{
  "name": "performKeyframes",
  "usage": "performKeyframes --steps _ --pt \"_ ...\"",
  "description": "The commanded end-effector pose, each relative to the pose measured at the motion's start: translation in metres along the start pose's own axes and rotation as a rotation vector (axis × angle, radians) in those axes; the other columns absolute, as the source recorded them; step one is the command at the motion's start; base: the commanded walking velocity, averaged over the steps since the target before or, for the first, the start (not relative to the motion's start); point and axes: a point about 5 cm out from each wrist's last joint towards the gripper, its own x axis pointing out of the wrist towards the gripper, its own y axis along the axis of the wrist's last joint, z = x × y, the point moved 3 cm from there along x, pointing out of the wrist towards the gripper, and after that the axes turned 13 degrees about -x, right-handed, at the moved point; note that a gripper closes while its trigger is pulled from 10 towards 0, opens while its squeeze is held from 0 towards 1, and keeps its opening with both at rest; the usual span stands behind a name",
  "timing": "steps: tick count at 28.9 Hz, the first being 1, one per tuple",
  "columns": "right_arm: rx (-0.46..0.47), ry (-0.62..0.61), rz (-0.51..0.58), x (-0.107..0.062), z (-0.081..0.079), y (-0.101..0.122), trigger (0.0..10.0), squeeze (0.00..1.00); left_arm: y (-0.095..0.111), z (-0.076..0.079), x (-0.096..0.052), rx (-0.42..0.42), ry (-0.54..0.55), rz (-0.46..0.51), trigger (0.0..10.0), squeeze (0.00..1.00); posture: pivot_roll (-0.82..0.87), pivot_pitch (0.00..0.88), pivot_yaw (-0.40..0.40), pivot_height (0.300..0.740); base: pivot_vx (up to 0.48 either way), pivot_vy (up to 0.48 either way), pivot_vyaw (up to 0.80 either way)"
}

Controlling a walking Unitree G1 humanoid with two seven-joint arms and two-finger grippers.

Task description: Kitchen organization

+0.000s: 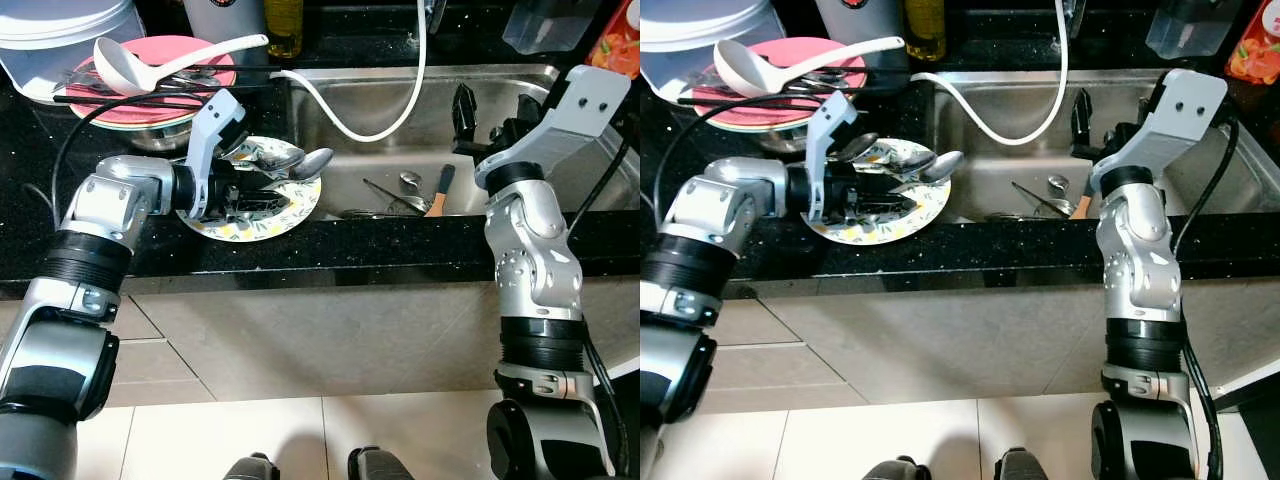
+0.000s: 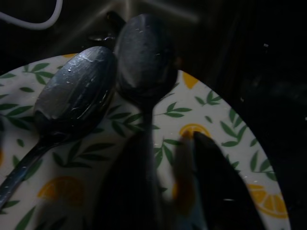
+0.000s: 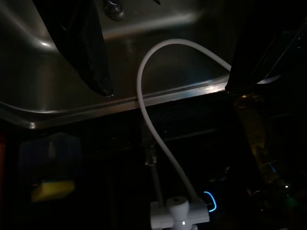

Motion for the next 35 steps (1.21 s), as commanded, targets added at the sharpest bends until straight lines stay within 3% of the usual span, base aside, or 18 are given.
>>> performKeyframes --steps 1,7,10,11,12,14,19,26,27,29,30,31,35 --pt "0.002 -0.012 0.004 -0.003 0.003 0.002 10.0 0.0 -0.029 -0.012 -0.003 -0.034 0.053 -0.126 0.0 0.0 0.05 0.121 0.023 0.74 0.0 0.0 0.0" --pt "0.004 -0.015 0.003 -0.003 0.004 0.002 10.0 0.0 -0.04 -0.019 -0.007 0.023 0.113 -0.19 0.0 0.0 0.06 0.119 0.02 0.74 0.0 0.0 0.0" --pt "0.011 -0.012 0.005 -0.002 0.002 0.002 10.0 0.0 -0.025 -0.017 -0.011 0.066 0.128 -0.123 0.0 0.0 0.07 0.111 0.016 0.74 0.0 0.0 0.0" --pt "0.012 -0.01 0.007 -0.001 0.001 0.002 10.0 0.0 -0.018 -0.016 -0.013 0.103 0.148 -0.095 2.9 0.0 0.07 0.111 0.016 0.74 0.0 0.0 0.0" --pt "0.013 -0.009 0.009 -0.001 0.001 0.003 10.0 0.0 -0.009 -0.015 -0.015 0.135 0.167 -0.063 10.0 0.0 0.07 0.111 0.016 0.74 0.0 0.0 0.0" --pt "0.014 -0.008 0.011 -0.001 0.0 0.003 10.0 0.0 -0.004 -0.015 -0.017 0.153 0.18 -0.045 10.0 0.0 0.07 0.111 0.016 0.74 0.0 0.0 0.0" --pt "0.018 0.014 0.017 -0.001 -0.003 0.004 10.0 0.0 0.045 0.01 -0.036 0.279 0.179 0.163 10.0 0.0 0.06 0.098 0.008 0.74 0.0 0.0 0.0" --pt "0.045 0.125 0.024 -0.002 -0.021 0.006 10.0 0.0 0.056 0.032 -0.042 0.329 0.144 0.245 10.0 0.0 0.07 0.092 -0.005 0.74 0.0 0.0 0.0" --pt "0.139 0.234 0.016 -0.005 -0.038 0.007 10.0 0.0 0.053 0.035 -0.039 0.341 0.145 0.248 10.0 0.0 0.08 0.087 -0.011 0.74 0.0 0.0 0.0" --pt "0.245 0.355 0.017 -0.012 -0.056 0.011 10.0 0.0 0.049 0.033 -0.035 0.361 0.174 0.244 10.0 0.0 0.07 0.083 -0.012 0.74 0.0 0.0 0.0" --pt "0.245 0.355 0.017 -0.012 -0.056 0.011 10.0 0.0 0.049 0.033 -0.035 0.361 0.174 0.244 10.0 0.0 0.07 0.083 -0.012 0.74 0.0 0.0 0.0" --pt "0.339 0.47 0.03 -0.021 -0.07 0.017 10.0 0.0 0.043 0.029 -0.031 0.432 0.25 0.231 10.0 0.0 0.07 0.081 -0.013 0.74 0.0 0.0 0.0" --pt "0.453 0.576 0.033 -0.033 -0.079 0.022 10.0 0.0 0.043 0.027 -0.028 0.511 0.354 0.263 10.0 0.0 0.06 0.076 -0.016 0.74 0.0 0.0 0.0"
